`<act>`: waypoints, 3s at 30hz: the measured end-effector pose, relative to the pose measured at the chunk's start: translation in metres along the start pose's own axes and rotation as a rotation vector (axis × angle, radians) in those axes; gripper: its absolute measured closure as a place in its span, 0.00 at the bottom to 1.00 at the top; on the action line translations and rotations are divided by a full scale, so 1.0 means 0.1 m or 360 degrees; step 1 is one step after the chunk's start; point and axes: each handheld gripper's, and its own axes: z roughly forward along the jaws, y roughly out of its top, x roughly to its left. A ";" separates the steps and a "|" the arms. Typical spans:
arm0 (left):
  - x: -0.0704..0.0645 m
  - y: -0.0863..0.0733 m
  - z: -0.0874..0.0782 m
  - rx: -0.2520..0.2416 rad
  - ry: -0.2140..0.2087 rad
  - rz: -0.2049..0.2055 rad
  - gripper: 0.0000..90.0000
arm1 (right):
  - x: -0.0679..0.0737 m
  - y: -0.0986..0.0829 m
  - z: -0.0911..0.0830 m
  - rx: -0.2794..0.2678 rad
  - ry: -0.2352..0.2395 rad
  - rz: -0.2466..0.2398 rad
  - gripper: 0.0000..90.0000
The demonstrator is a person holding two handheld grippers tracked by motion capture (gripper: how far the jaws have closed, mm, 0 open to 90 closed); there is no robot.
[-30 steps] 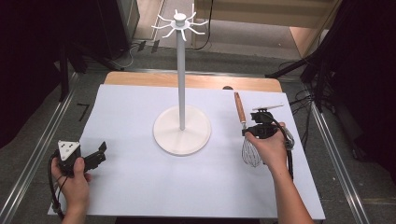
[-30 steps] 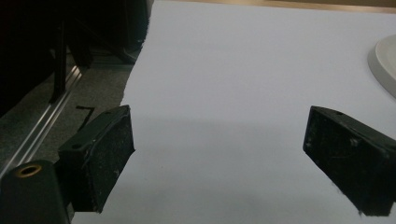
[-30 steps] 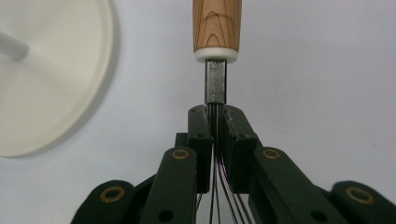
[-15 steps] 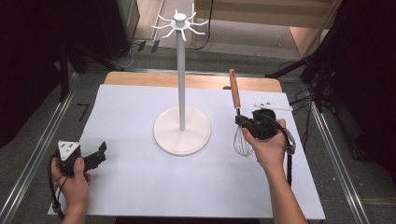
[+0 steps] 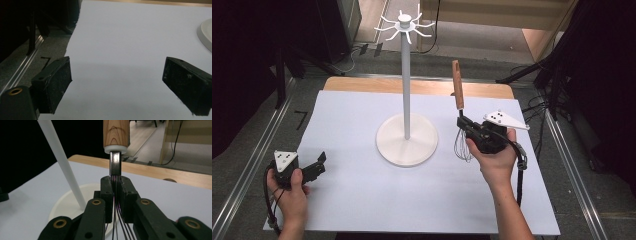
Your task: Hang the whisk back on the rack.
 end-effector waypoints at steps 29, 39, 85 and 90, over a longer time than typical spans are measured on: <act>0.00 0.00 0.00 0.0002 -0.0004 -0.0010 0.10 | 0.20 0.14 -0.08 -0.0453 0.0233 -0.0111 0.93; 0.01 0.00 0.00 0.0008 -0.0008 -0.0011 0.10 | 0.32 0.24 -0.04 -0.0515 0.0287 -0.0203 0.93; 0.01 0.00 0.01 0.0016 -0.0016 -0.0012 0.10 | 0.48 0.38 0.36 -0.0644 0.0419 -0.0261 0.93; 0.01 0.00 0.01 0.0012 -0.0015 -0.0019 0.10 | 0.48 0.38 0.39 -0.0644 0.0422 -0.0265 0.93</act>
